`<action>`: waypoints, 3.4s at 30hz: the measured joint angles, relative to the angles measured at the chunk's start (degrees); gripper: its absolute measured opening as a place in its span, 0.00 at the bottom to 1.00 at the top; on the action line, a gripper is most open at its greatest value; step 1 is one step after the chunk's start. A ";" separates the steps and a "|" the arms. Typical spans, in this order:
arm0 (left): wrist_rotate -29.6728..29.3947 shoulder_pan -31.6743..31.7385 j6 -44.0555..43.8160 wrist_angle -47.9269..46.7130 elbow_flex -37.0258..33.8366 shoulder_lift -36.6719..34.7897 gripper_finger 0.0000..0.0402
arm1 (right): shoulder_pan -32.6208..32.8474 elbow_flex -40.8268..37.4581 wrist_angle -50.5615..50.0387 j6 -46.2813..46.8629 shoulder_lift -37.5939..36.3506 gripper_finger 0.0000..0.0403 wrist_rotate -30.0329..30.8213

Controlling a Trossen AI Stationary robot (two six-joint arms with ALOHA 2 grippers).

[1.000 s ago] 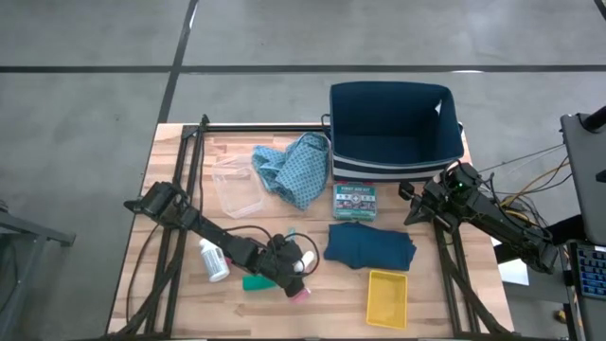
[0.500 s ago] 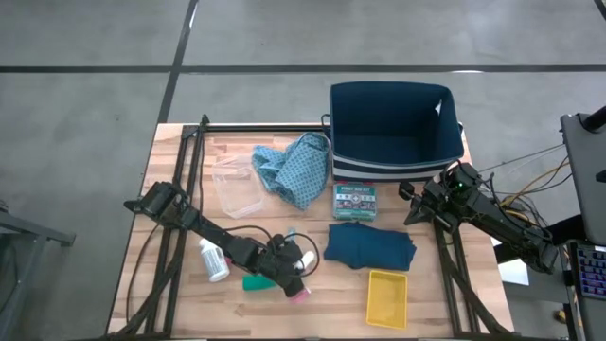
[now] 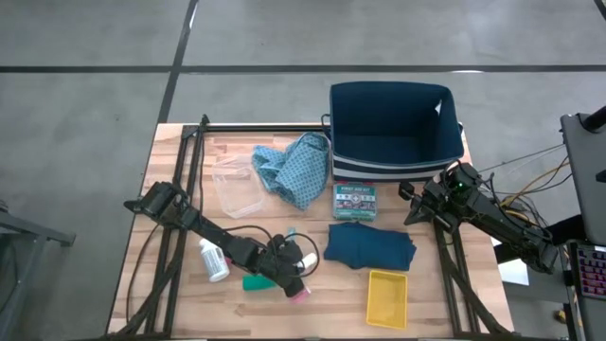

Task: Pick & place medical supplies in basket/bin
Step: Put the white rolled gauze into the transparent bin

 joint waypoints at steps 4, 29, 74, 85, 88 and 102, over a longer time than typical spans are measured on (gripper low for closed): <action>-0.01 0.02 0.00 0.00 0.00 0.00 0.30 | 0.00 0.00 0.00 0.00 0.00 0.02 0.00; -6.77 0.13 1.48 -6.70 0.12 -10.02 0.30 | 0.02 0.00 -0.02 0.00 -0.04 0.02 0.09; -22.62 9.73 -7.61 -61.05 -0.80 -37.73 0.30 | -0.02 0.00 -0.02 0.00 -0.02 0.02 -0.02; -16.12 16.29 -9.27 -58.22 -10.55 -37.71 0.30 | -0.02 0.00 0.00 0.00 -0.02 0.02 0.00; -15.00 17.16 -9.24 -56.12 -12.98 -37.71 0.30 | -0.02 0.00 -0.02 0.00 -0.02 0.02 0.00; -10.85 20.28 -8.85 -48.33 -20.41 -37.70 0.30 | -0.02 0.00 0.00 0.00 -0.02 0.02 0.02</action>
